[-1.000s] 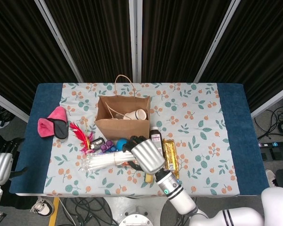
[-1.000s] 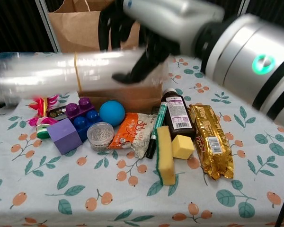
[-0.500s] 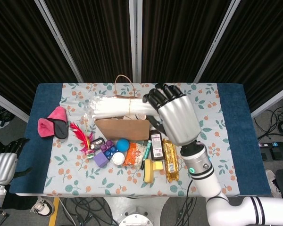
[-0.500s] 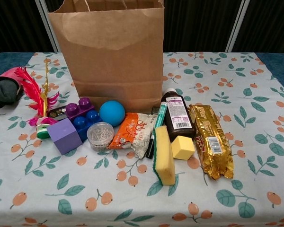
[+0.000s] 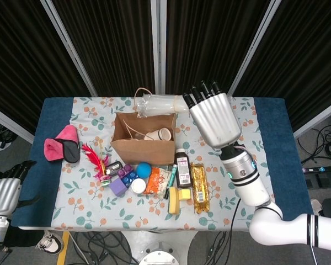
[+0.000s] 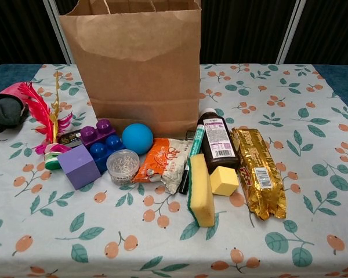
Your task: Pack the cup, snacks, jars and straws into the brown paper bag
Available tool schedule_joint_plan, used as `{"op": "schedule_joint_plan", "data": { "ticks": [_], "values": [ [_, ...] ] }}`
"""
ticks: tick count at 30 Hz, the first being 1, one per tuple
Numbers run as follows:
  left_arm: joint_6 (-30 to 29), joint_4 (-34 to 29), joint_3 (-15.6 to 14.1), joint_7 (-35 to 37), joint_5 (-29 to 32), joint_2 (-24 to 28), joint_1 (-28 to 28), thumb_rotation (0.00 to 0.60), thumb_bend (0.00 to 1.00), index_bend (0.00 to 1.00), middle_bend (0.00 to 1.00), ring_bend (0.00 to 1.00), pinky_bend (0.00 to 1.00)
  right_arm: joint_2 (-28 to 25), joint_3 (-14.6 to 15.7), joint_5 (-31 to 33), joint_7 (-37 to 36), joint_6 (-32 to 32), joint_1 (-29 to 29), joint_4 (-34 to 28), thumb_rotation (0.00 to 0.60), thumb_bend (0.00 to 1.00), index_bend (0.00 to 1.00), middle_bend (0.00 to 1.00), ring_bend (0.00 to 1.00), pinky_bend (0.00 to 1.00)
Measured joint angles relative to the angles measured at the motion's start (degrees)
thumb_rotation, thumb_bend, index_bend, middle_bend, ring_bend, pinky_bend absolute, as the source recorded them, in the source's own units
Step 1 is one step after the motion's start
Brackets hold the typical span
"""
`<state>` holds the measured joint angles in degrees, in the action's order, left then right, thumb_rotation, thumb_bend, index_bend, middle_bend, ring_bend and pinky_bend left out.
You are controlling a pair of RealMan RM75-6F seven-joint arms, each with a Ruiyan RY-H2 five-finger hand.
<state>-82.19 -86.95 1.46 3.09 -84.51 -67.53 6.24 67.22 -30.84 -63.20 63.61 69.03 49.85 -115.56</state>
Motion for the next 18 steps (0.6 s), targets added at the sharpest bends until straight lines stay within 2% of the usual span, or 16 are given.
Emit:
{"op": "schedule_joint_plan", "data": {
  "ticks": [8, 18],
  "values": [
    [-0.21, -0.07, 0.09, 0.61, -0.26, -0.01, -0.03, 0.600, 0.11, 0.21, 0.26, 0.21, 0.28, 0.02, 4.00, 4.12, 3.93, -1.92, 3.98, 0.36, 0.600, 0.21, 0.52, 0.46, 0.31, 0.44],
    [-0.19, 1.14, 0.18, 1.22, -0.02, -0.34, -0.17, 0.600, 0.11, 0.21, 0.26, 0.21, 0.28, 3.29, 6.37, 12.53, 6.61, -2.53, 10.07, 1.76, 0.600, 0.20, 0.52, 0.45, 0.31, 0.44]
  ]
}}
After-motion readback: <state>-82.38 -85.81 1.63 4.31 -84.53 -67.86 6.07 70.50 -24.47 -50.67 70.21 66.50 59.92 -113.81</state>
